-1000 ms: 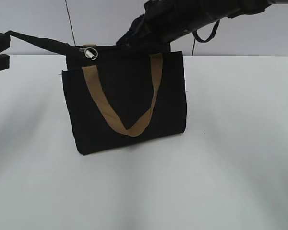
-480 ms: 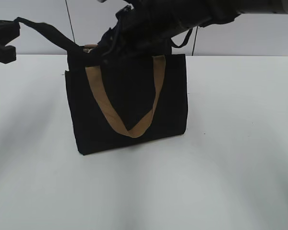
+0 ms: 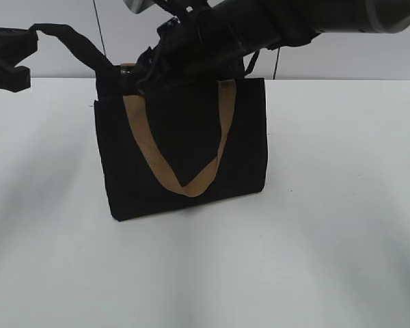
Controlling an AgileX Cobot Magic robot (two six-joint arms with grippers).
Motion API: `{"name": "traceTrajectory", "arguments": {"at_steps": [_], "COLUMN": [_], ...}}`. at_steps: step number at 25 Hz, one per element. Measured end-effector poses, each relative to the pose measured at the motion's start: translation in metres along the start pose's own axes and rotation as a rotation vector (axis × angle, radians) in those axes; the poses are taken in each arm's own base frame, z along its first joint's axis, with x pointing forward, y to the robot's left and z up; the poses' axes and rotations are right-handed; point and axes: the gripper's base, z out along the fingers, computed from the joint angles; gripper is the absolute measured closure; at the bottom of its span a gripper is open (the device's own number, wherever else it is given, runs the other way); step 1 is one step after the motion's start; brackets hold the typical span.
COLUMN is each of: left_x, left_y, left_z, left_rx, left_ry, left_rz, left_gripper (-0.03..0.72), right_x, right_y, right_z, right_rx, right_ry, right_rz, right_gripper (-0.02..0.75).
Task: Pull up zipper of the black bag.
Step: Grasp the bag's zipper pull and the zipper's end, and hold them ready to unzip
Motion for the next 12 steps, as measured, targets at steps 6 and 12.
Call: {"name": "traceTrajectory", "arguments": {"at_steps": [6,12], "left_x": [0.0000,0.0002], "left_y": [0.0000,0.0001], "left_z": [0.0000,0.0000], "left_rx": [0.000,-0.001], "left_ry": [0.000,0.003], "left_rz": [0.000,0.000], "left_gripper": [0.688,0.688], "right_x": [0.0021,0.0023], "right_y": [-0.0022,-0.0025], "right_z": [0.0035,0.0037], "right_rx": [0.015,0.017], "right_ry": [-0.002,-0.002], "right_rz": [0.013,0.030], "right_gripper": [0.548,0.676]}}
